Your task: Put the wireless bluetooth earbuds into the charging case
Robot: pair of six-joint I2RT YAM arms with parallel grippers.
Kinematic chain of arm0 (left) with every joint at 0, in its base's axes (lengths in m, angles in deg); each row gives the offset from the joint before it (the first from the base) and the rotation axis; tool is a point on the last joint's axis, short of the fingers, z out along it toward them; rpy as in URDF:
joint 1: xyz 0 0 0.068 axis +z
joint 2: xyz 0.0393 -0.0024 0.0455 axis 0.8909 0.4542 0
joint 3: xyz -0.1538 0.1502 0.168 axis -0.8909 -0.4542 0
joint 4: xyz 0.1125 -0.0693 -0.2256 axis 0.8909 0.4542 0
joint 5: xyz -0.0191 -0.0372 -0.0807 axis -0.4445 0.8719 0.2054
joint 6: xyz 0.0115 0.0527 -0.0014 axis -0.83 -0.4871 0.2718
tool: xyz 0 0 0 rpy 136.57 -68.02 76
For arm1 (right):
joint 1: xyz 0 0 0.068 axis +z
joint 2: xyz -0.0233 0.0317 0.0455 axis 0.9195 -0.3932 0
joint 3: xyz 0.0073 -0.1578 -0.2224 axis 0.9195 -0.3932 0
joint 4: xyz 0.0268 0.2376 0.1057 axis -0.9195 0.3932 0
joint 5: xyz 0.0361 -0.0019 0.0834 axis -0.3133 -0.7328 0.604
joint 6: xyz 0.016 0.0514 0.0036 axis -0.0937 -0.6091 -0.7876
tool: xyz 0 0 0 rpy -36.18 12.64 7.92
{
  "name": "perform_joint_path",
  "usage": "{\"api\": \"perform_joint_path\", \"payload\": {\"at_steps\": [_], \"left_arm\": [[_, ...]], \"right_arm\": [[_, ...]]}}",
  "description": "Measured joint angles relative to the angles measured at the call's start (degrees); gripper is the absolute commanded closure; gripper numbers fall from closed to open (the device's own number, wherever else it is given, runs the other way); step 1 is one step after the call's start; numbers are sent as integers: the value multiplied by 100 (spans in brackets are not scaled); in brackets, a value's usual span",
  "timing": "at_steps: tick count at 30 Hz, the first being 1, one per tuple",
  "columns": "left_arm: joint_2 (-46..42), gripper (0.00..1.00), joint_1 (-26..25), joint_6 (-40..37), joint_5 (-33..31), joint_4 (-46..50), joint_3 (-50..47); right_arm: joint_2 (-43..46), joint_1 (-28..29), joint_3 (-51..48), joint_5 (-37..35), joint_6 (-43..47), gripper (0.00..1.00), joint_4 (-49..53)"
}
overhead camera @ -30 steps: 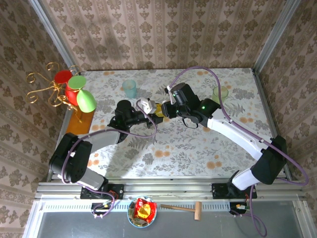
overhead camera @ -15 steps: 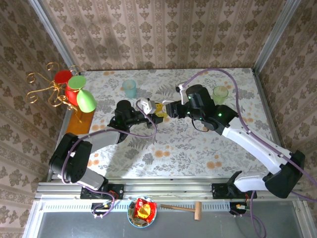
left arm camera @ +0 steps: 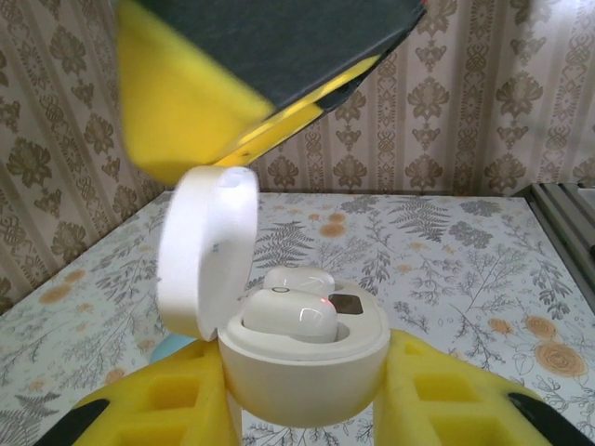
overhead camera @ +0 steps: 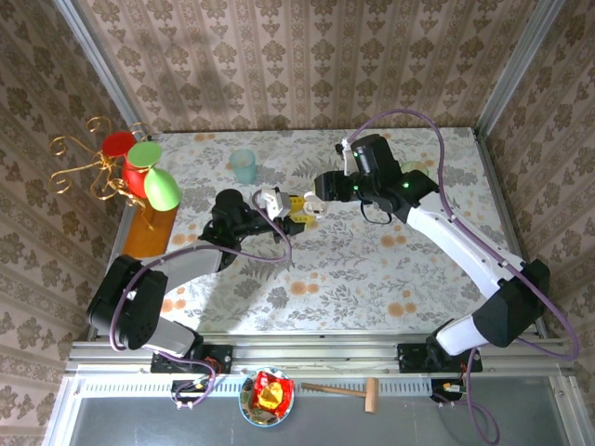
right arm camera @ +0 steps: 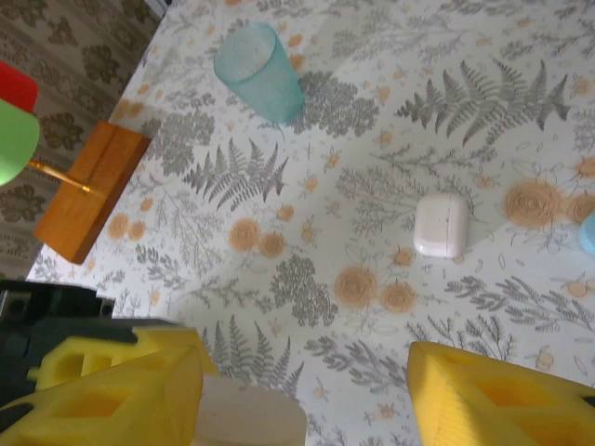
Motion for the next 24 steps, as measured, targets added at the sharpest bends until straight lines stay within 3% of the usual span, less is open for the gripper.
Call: {"api": "perform_joint_path", "payload": {"at_steps": [7,12,19,24], "left_arm": [[0,73,0,15,-107,-55,0],[0,74,4,24,-140,-122,0],[0,74,4,35,-291,-369,0],[2,73,33,317,-387,-981,-101]], "right_arm": [[157,20,-109,197,330,35,339],[710,-133,-435,435,160,21,205],[826,-540,-1202,1777,-866,10,-935],[564,-597,-1967,2852,-2022,16,-2319]]}}
